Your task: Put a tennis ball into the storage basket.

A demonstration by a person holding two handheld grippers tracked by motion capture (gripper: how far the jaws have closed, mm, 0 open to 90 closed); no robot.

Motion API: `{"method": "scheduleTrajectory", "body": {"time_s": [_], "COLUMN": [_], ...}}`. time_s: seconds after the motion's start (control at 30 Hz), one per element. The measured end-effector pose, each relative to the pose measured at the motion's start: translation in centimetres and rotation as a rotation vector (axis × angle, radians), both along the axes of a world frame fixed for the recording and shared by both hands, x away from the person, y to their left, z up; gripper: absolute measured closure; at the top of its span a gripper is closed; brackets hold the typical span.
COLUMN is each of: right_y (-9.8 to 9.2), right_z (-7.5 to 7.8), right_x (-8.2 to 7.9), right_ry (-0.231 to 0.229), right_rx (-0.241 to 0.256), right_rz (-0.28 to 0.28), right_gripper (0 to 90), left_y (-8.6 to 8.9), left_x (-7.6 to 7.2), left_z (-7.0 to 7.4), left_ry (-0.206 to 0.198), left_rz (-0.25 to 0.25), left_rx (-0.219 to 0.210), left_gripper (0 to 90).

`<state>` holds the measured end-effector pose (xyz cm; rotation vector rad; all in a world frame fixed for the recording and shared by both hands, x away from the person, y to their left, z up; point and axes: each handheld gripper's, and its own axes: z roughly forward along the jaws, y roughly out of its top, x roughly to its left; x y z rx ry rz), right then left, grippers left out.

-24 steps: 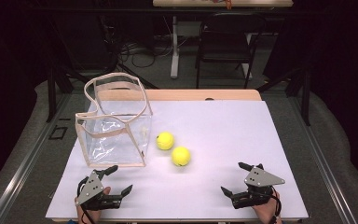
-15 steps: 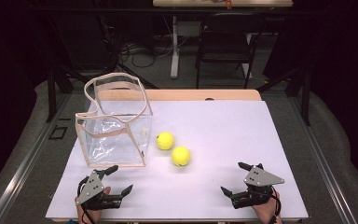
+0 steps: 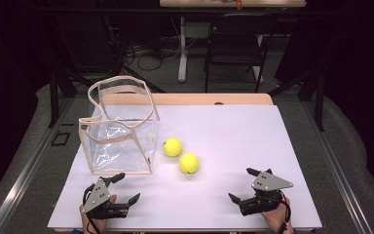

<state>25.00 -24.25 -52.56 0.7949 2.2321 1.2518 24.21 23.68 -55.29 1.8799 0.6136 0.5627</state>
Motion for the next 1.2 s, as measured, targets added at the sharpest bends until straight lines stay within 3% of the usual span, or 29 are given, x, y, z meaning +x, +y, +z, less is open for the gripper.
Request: {"method": "scheduleTrajectory", "body": {"time_s": [0.43, 1.2], "right_y": [1.2, 3.4], "right_z": [0.6, 1.1], "right_x": [0.5, 2.9], "right_ry": [0.034, 0.098], "right_rx": [-0.025, -0.041], "right_rz": [0.011, 0.026], "right_gripper": [0.0, 0.0], "left_y": [0.0, -0.1], "left_x": [0.1, 0.4], "left_z": [-0.1, -0.2], "left_ry": [0.008, 0.01], "left_rz": [-0.004, -0.012], "left_rx": [-0.008, -0.005], "left_gripper": [15.9, 16.0]}}
